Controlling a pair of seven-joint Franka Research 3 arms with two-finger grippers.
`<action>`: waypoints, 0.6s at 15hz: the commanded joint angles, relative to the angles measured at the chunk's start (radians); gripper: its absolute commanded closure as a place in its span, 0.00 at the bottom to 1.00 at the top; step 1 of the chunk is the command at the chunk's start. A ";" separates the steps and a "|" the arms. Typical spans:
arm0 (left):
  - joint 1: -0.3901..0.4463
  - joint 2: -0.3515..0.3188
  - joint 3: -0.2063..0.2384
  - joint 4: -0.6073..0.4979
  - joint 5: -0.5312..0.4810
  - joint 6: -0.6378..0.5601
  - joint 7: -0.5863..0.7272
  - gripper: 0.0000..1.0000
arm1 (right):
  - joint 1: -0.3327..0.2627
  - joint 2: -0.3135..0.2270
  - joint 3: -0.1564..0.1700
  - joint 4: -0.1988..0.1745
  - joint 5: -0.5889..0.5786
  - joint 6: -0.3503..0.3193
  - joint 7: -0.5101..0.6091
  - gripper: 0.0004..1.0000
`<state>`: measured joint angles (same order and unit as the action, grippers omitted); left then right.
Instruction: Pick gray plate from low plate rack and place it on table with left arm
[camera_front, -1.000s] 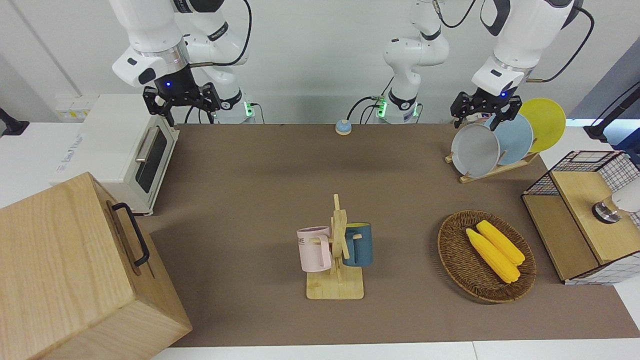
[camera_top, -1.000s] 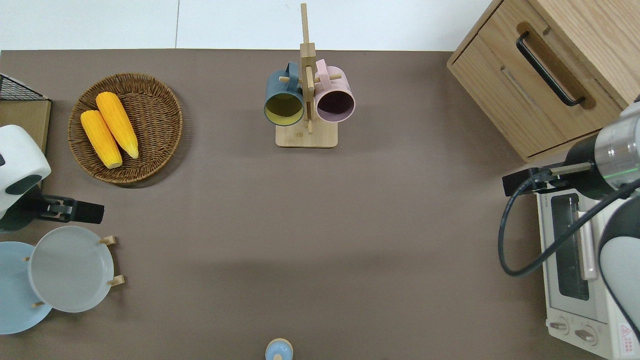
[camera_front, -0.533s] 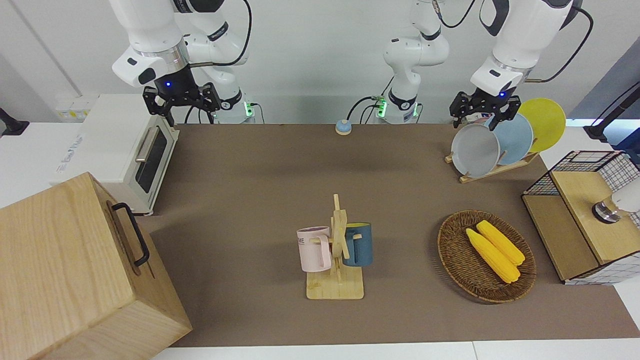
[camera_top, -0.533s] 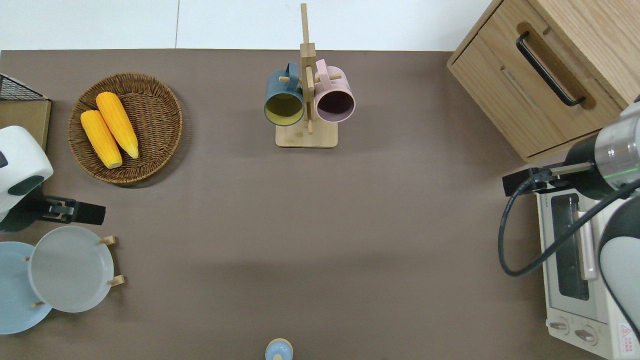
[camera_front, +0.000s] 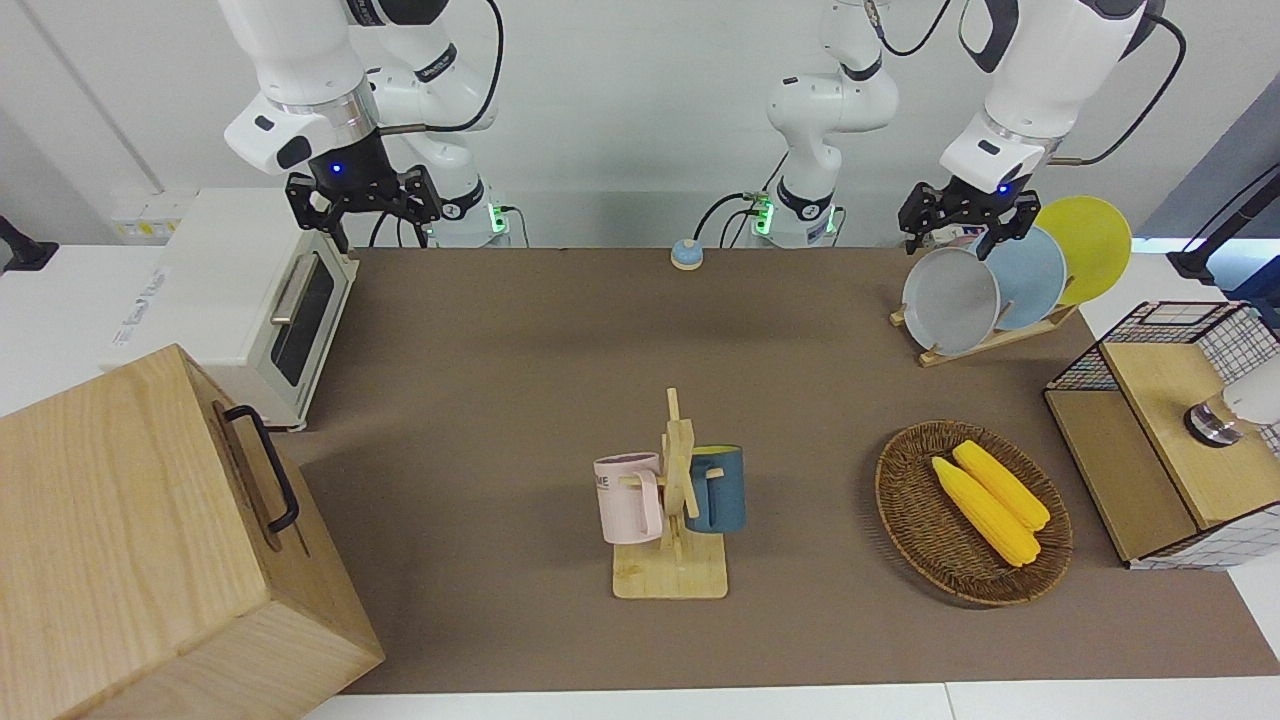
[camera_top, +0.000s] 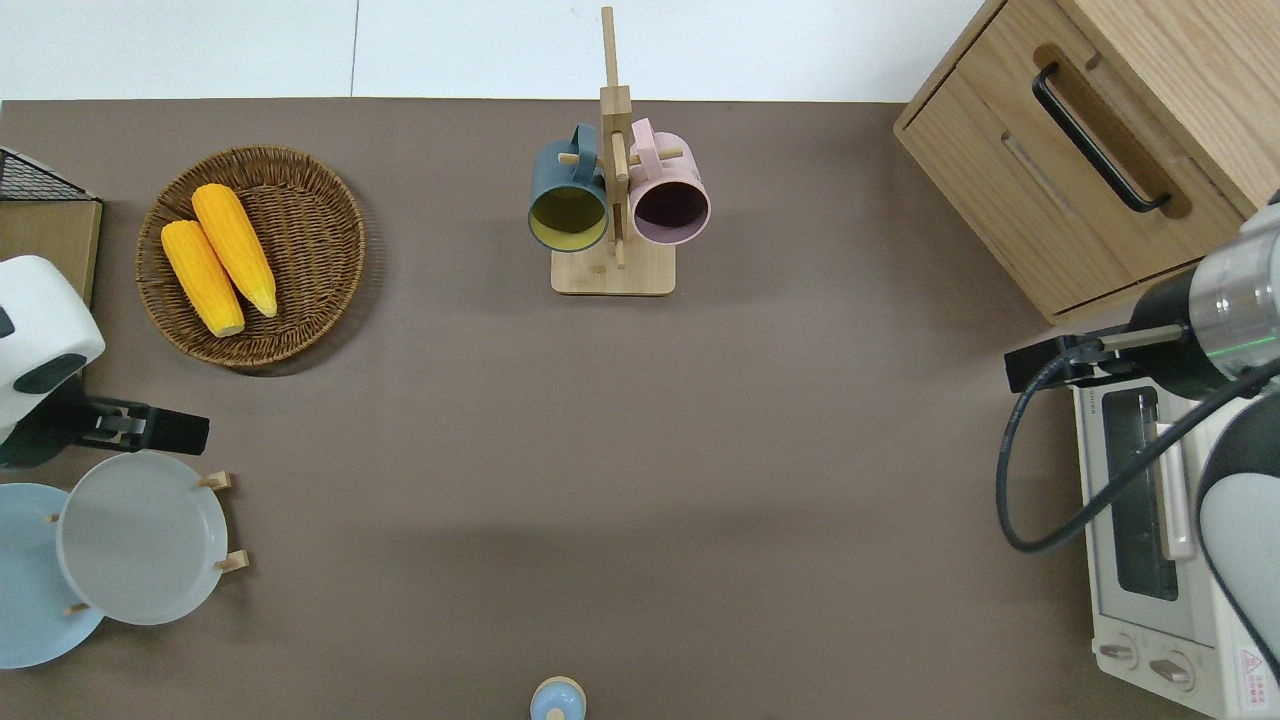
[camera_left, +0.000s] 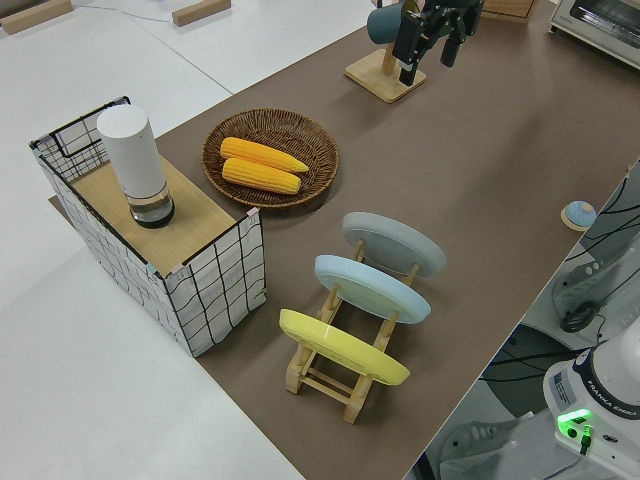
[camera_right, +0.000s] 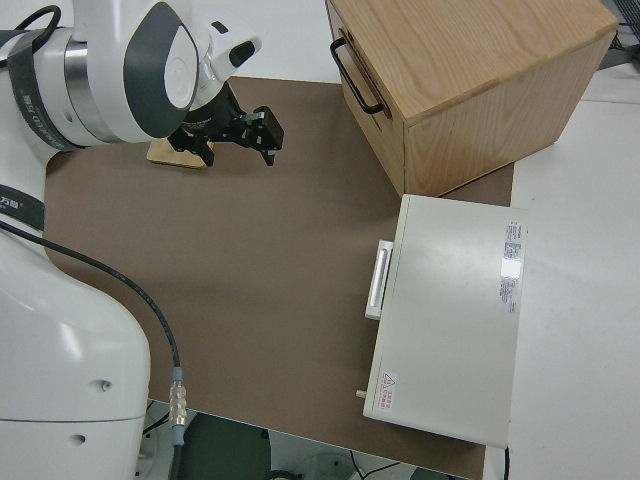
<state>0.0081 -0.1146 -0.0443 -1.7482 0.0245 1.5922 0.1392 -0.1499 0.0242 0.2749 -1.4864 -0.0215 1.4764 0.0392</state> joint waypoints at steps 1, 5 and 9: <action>0.010 -0.013 0.014 -0.005 0.011 -0.020 0.013 0.00 | -0.019 -0.003 0.018 0.009 -0.002 -0.015 0.013 0.02; 0.026 -0.030 0.030 -0.008 0.032 -0.038 0.016 0.00 | -0.019 -0.003 0.018 0.009 -0.002 -0.015 0.013 0.02; 0.058 -0.040 0.049 -0.008 0.071 -0.041 0.072 0.00 | -0.019 -0.001 0.018 0.009 -0.002 -0.013 0.013 0.02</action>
<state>0.0356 -0.1326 -0.0084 -1.7481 0.0732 1.5682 0.1581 -0.1499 0.0242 0.2749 -1.4864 -0.0215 1.4764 0.0392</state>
